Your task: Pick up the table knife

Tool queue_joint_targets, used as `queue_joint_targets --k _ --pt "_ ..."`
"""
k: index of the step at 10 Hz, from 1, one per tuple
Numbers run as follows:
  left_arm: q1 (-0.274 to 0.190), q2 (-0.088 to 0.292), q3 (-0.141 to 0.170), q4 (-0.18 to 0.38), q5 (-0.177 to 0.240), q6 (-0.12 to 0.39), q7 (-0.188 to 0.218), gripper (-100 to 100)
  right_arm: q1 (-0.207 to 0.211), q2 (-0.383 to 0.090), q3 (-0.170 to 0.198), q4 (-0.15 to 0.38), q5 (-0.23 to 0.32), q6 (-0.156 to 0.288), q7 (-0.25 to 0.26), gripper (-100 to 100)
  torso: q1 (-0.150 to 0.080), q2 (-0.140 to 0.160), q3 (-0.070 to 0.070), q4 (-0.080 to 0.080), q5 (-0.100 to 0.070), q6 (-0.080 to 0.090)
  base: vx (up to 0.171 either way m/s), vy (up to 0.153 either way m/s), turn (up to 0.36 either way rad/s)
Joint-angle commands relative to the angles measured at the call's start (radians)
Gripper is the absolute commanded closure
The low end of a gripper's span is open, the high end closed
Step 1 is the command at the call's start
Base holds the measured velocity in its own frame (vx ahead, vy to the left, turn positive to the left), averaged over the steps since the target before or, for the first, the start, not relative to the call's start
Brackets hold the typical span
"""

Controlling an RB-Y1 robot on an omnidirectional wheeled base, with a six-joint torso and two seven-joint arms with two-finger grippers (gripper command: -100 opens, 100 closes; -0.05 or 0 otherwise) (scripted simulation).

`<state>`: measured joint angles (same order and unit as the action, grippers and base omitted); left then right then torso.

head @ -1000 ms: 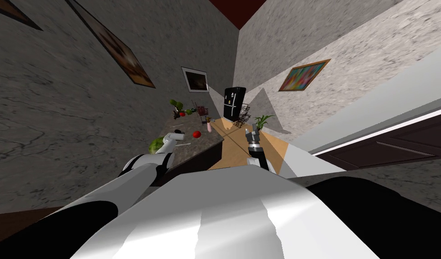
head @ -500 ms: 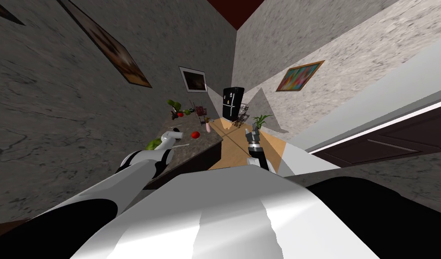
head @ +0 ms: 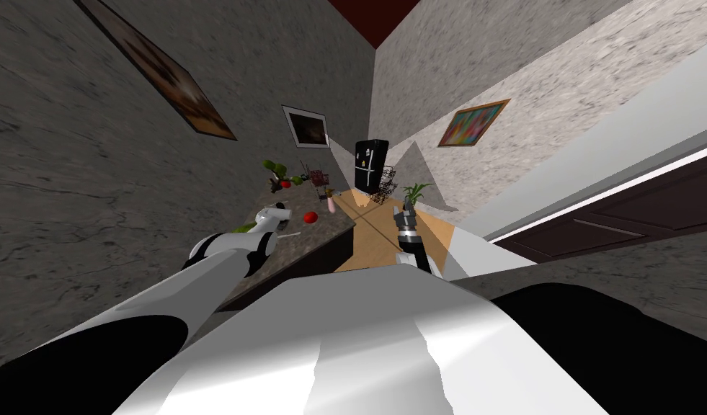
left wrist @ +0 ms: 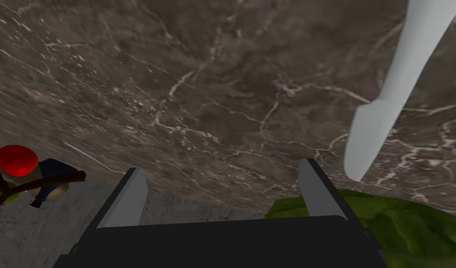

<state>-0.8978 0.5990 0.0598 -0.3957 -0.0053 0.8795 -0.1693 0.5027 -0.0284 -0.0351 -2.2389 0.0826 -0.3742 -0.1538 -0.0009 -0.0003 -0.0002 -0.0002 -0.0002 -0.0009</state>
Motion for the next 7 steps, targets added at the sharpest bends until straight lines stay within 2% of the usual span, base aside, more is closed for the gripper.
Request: queue_joint_targets --k 1,2,5,6,7 --pt "-0.012 0.003 -0.001 0.034 -0.001 0.038 0.002 -100 0.000 0.000 0.000 0.000 0.000 0.000 0.000 0 0.000 0.000 0.000 0.000 0.000 0.000 0.010 -0.006 -0.031" --pt "-0.039 0.010 -0.003 0.058 -0.001 0.079 0.003 -100 0.000 0.000 0.000 0.000 0.000 0.000 0.000 0 0.000 0.000 0.000 0.000 0.000 -0.001 0.011 -0.007 -0.048" --pt "-0.039 0.010 -0.003 0.082 -0.001 0.079 0.003 -100 0.000 0.000 0.000 0.000 0.000 0.000 0.000 0 0.001 0.001 0.000 0.000 0.000 -0.001 0.003 -0.002 -0.010" --pt "-0.062 0.016 -0.005 0.113 0.000 0.116 0.003 -100 0.000 0.000 0.000 0.000 0.000 0.000 0.000 0 0.001 0.001 0.000 0.000 0.000 0.000 0.007 -0.005 -0.050" --pt "-0.062 0.016 -0.005 0.108 0.000 0.116 0.003 -100 0.000 0.000 0.000 0.000 0.000 0.000 0.000 0 0.001 0.001 0.000 0.000 0.000 0.000 0.009 -0.003 -0.033"
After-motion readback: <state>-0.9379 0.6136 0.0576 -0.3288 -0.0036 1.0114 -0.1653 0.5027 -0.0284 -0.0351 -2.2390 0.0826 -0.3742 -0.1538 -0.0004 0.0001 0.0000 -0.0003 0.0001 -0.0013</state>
